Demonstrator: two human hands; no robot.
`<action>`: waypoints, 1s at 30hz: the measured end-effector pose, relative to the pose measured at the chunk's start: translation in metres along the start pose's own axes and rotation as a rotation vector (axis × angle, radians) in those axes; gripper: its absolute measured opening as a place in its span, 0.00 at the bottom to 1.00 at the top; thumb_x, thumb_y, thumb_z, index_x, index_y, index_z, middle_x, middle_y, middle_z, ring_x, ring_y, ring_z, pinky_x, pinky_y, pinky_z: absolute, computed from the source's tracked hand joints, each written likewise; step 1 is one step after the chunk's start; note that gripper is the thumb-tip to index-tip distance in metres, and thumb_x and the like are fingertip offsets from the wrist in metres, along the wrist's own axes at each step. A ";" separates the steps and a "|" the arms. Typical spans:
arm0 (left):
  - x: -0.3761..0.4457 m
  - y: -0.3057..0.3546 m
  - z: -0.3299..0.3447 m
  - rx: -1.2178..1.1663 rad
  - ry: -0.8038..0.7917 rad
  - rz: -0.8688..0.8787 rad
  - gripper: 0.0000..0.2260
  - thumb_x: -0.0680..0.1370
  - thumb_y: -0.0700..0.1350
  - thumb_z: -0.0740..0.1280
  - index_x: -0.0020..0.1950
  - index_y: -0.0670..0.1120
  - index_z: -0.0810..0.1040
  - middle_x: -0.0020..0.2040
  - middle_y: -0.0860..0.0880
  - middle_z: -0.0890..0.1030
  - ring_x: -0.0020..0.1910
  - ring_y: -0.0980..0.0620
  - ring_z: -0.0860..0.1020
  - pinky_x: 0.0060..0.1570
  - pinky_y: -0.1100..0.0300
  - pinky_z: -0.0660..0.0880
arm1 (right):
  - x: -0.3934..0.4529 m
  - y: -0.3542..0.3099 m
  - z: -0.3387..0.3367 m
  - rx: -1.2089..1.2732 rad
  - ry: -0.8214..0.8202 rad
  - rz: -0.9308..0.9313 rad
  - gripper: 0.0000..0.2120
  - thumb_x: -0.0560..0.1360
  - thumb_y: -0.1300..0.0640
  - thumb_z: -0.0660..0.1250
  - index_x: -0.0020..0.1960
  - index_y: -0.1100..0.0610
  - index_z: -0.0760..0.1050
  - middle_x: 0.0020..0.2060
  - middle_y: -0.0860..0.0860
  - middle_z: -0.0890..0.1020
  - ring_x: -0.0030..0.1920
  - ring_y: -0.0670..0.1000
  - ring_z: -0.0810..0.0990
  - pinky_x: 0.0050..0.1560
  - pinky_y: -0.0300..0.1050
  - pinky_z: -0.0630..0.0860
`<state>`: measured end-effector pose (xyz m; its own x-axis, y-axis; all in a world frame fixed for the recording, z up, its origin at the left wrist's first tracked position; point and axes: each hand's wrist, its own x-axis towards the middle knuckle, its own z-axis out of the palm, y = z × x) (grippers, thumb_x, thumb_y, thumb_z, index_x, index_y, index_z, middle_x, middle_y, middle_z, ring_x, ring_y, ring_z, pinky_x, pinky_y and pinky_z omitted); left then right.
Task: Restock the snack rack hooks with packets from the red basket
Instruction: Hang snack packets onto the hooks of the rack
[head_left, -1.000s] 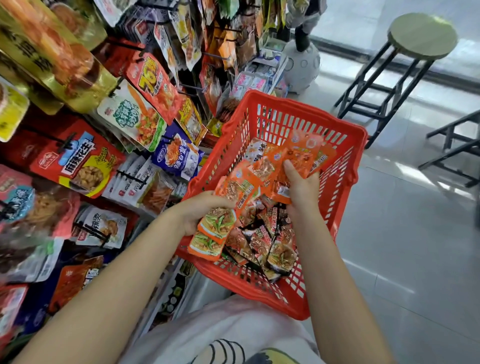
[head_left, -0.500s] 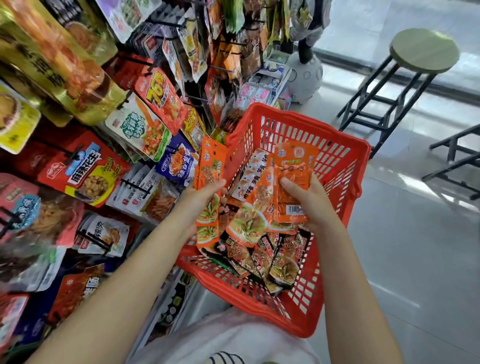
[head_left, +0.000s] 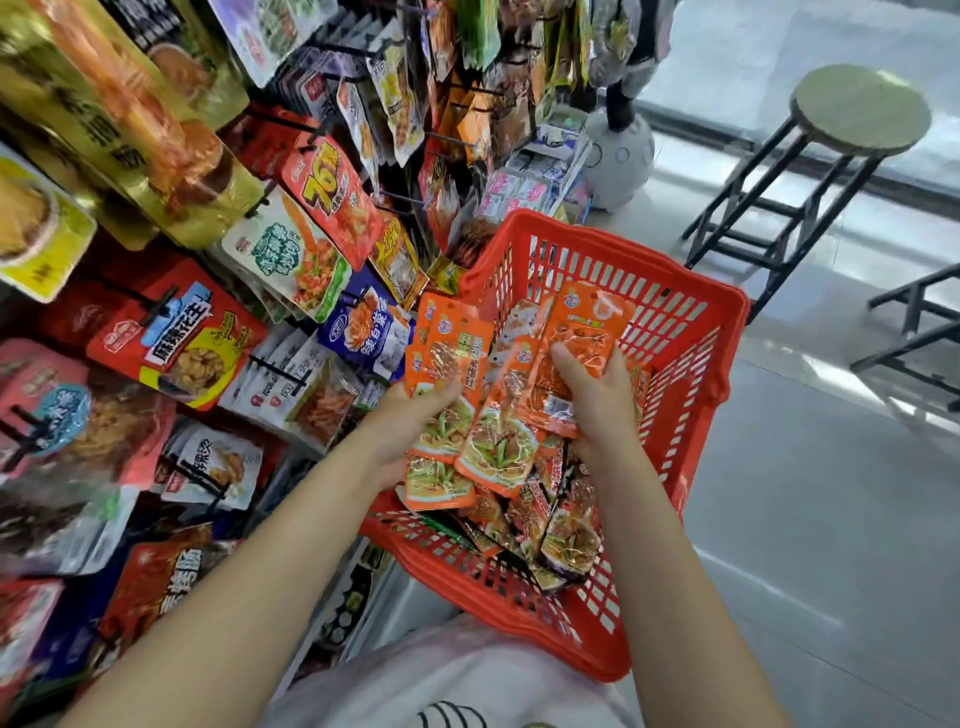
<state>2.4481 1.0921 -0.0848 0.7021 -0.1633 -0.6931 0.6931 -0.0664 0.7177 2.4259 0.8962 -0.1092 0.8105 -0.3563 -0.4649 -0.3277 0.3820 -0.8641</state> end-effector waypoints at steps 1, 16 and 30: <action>0.002 -0.002 -0.002 0.000 0.019 0.019 0.49 0.70 0.60 0.78 0.82 0.48 0.54 0.81 0.48 0.60 0.79 0.43 0.60 0.76 0.40 0.58 | 0.000 -0.001 0.000 0.004 0.004 -0.002 0.27 0.74 0.51 0.75 0.70 0.51 0.70 0.60 0.50 0.82 0.60 0.53 0.82 0.65 0.62 0.76; 0.009 -0.014 -0.010 0.098 0.068 0.108 0.45 0.62 0.54 0.85 0.73 0.42 0.69 0.69 0.50 0.75 0.70 0.47 0.72 0.72 0.47 0.64 | -0.006 0.009 0.016 -0.054 0.020 -0.048 0.29 0.75 0.50 0.74 0.71 0.47 0.67 0.61 0.49 0.81 0.60 0.52 0.81 0.65 0.62 0.76; 0.007 -0.012 -0.019 -0.126 0.163 0.133 0.44 0.52 0.58 0.87 0.65 0.46 0.79 0.59 0.46 0.85 0.61 0.42 0.81 0.65 0.38 0.74 | -0.026 0.011 0.037 0.085 -0.307 0.180 0.24 0.78 0.56 0.71 0.71 0.50 0.68 0.60 0.57 0.83 0.57 0.60 0.84 0.57 0.64 0.80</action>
<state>2.4479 1.1104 -0.0999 0.7983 -0.0005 -0.6023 0.6008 0.0699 0.7963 2.4193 0.9415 -0.0995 0.8555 -0.0094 -0.5177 -0.4476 0.4893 -0.7485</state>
